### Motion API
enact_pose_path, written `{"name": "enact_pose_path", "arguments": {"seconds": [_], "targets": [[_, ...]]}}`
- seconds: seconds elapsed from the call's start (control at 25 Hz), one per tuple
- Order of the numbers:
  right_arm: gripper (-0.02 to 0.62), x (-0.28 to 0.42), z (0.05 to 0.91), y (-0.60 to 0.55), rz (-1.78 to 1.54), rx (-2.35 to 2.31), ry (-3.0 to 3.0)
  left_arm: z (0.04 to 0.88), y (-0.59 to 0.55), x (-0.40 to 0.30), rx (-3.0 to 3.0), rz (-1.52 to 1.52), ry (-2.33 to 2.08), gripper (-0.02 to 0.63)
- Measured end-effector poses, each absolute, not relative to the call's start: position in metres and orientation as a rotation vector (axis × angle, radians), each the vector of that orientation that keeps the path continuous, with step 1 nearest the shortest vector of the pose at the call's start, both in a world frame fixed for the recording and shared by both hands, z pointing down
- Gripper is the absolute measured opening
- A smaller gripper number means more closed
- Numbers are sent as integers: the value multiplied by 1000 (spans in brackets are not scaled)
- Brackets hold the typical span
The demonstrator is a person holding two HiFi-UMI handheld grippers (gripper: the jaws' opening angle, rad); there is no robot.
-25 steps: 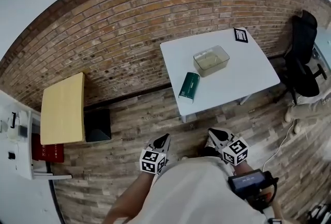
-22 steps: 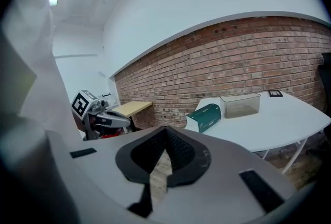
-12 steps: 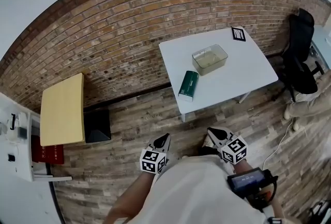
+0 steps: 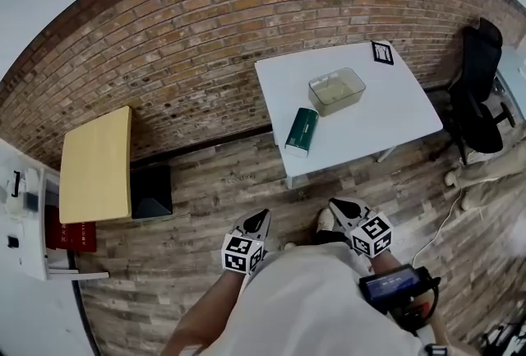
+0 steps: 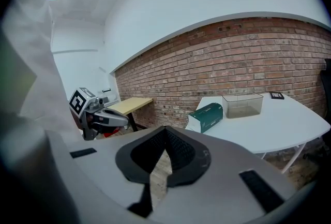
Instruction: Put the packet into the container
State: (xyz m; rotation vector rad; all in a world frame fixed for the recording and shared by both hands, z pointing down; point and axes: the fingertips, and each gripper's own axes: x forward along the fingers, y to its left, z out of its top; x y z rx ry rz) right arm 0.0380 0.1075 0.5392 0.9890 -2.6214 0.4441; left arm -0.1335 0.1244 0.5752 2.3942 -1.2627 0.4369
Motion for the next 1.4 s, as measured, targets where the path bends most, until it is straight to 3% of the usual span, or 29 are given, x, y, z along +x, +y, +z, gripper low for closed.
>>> {"name": "enact_pose_path", "arguments": {"seconds": [0.6, 1.4], "targets": [[8, 39, 559, 72, 482, 937, -2581, 578, 100, -134, 2338, 461, -1292, 9], [9, 36, 570, -56, 270, 684, -2498, 574, 26, -129, 2237, 499, -1384, 9]]}}
